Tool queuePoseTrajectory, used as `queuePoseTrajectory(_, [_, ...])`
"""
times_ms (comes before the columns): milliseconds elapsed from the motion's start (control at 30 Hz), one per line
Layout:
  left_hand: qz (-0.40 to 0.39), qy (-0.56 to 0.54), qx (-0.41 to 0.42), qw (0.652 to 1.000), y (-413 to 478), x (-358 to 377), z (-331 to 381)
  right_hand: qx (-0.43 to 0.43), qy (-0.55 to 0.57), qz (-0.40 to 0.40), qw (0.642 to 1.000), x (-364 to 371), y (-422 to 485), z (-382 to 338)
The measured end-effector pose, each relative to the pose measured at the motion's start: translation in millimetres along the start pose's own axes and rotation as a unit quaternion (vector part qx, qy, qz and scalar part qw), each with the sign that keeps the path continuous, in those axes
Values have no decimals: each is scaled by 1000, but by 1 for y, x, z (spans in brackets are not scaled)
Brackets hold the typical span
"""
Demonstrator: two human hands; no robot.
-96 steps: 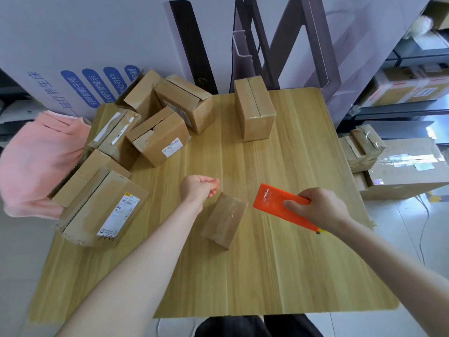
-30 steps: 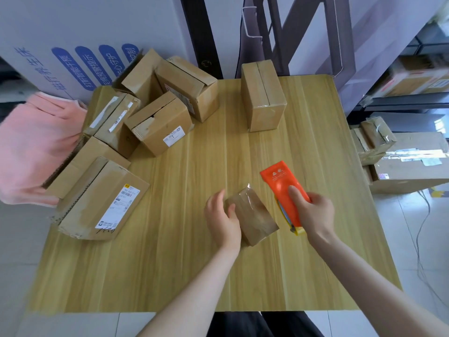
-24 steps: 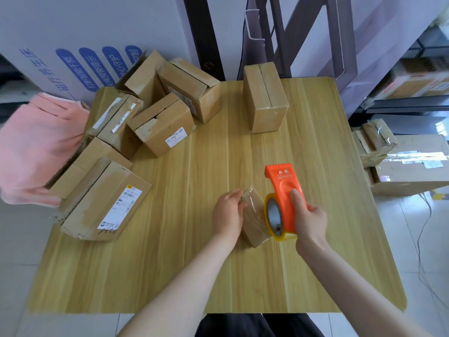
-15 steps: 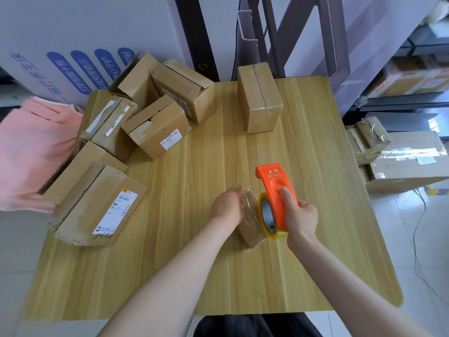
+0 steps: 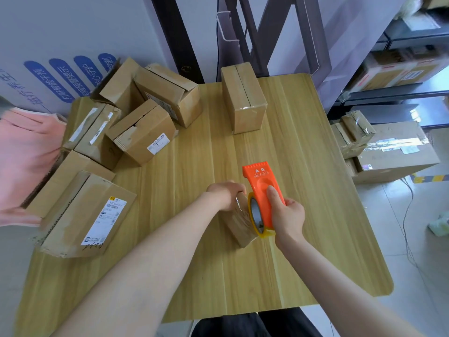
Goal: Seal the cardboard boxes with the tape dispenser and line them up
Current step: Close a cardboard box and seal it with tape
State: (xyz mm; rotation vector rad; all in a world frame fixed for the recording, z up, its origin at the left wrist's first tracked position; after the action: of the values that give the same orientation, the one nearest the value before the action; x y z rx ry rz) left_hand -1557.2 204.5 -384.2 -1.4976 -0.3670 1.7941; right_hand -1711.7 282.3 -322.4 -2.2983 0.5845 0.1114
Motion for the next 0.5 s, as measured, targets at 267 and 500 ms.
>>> queuePoseTrajectory(267, [439, -406, -210, 773, -78, 65, -28, -6, -8, -7, 1000, 0, -1, 1])
queuePoseTrajectory(500, [429, -517, -228, 705, -67, 74, -18, -11, -14, -9, 1000, 2, 1, 1])
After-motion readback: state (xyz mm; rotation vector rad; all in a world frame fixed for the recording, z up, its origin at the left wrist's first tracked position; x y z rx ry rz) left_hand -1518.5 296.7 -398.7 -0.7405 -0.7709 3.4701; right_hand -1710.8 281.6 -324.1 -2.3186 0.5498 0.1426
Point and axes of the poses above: each hand's wrist, its own y-axis towards the middle knuckle, its own x-axis out of the palm, z = x × y, the point moved 6 cm from there along y, towards the middle knuckle, and after that the axes turned 7 degrees about x, right-handed, at the moved point
